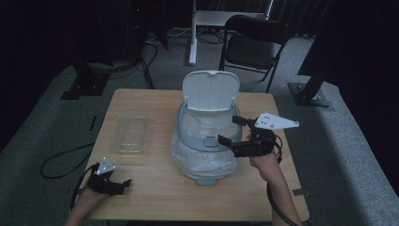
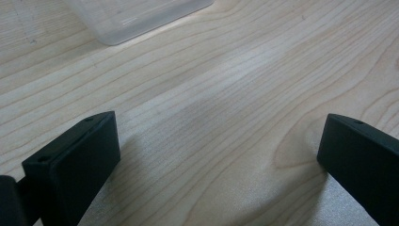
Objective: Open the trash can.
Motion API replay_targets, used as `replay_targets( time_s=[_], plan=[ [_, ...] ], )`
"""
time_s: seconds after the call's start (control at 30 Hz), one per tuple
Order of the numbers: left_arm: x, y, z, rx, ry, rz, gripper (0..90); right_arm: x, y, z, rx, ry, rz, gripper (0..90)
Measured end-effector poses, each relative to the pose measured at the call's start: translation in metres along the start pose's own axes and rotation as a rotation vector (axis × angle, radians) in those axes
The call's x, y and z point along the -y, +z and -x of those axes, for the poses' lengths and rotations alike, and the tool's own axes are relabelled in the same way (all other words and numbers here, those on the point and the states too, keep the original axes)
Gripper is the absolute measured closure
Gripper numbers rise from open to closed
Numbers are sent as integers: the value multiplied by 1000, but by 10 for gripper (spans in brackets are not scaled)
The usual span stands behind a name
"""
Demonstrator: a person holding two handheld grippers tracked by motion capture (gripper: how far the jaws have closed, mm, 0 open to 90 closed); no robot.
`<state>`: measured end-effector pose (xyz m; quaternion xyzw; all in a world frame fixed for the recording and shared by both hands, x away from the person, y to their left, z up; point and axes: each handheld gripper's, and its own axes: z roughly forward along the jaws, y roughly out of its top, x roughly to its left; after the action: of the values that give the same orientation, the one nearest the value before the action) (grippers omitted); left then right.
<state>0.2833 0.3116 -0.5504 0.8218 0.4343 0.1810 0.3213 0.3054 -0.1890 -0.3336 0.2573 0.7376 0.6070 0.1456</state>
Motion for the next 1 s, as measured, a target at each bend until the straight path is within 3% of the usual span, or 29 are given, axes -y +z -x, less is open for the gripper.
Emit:
replay_targets(
  time_s=[0.07,0.2,0.6,1.0],
  plan=[
    [0,0,0,0,0,0,5,0,-4,3,16,18,11,106],
    [0,0,0,0,0,0,5,0,-11,8,79,8,15,106],
    [0,0,0,0,0,0,5,9,-26,18,150,-11,-5,107],
    [0,0,0,0,0,0,5,34,-45,34,270,-27,21,107]
  ],
)
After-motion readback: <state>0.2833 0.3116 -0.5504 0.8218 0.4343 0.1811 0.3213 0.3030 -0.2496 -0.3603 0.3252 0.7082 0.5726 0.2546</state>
